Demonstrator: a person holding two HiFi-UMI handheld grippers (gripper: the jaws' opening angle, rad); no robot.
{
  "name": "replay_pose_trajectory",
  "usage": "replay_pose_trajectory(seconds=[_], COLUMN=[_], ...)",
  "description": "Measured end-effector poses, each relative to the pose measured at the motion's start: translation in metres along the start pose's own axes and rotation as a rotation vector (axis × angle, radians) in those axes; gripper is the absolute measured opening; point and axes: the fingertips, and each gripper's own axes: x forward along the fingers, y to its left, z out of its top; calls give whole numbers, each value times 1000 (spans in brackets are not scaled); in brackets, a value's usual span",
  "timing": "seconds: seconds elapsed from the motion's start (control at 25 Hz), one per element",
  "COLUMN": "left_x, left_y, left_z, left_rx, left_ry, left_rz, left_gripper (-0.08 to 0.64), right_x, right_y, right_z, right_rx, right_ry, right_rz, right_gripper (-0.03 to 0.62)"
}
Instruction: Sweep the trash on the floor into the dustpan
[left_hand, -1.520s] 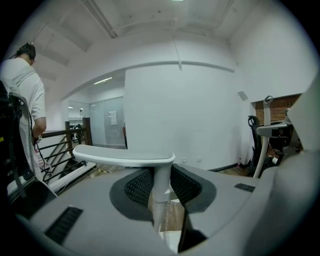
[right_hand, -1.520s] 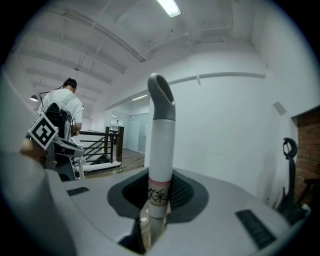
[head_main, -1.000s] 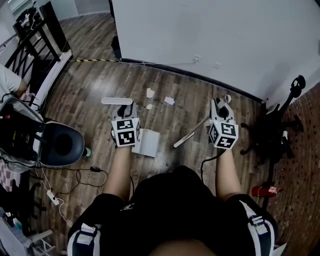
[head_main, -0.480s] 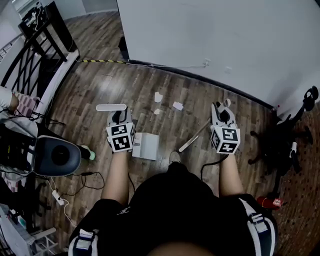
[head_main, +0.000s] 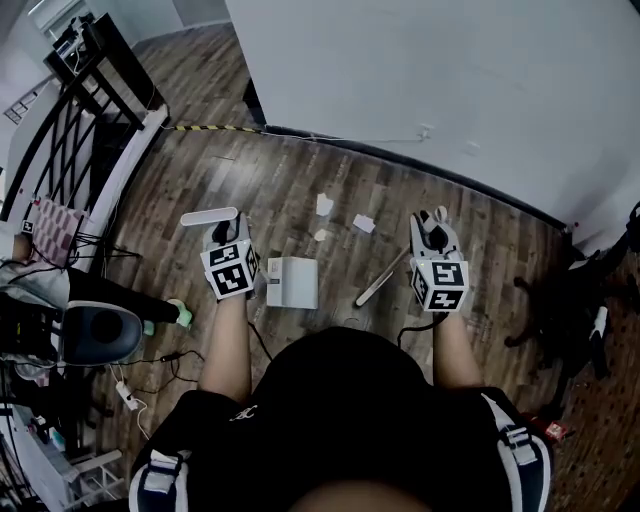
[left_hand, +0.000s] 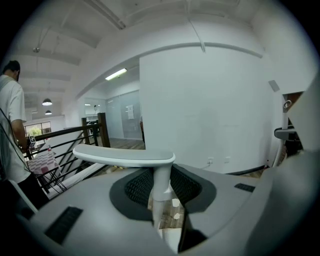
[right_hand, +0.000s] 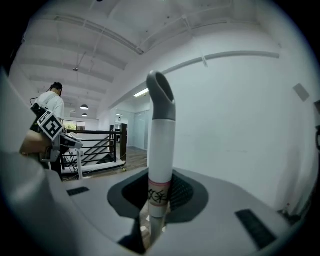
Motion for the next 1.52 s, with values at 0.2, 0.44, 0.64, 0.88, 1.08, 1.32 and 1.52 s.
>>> replay_pose_trajectory(seconds=[0.2,0.44,0.64,0.88,1.08,1.32,1.52], left_x=[40,76,115,160,191,208,202], left_y=[-9,-7,-4,0,20,29,42], left_z=[12,16,7,-29,-56,-82,-100], left_rx=[-37,-127,-182,-241,-302,-350,-407], left_ry=[5,-6,15,88,146,202,229], left_rz=[43,123,136,150,195,234,306], left_gripper=[106,106,106,106,106,106,106], right_x=[41,83,124,176,224,289,346], right_y=[-27,-54,-73,-82,-72,-66,-55], right_z=[1,2,-2,-3,4,20,39], right_rx=[-10,-44,-64,-120,-152,-193,-214], right_ry=[2,25,55,104,123,130,120], right_rz=[42,68,61,79,118,168,219], right_gripper=[74,74,74,74,74,74,74])
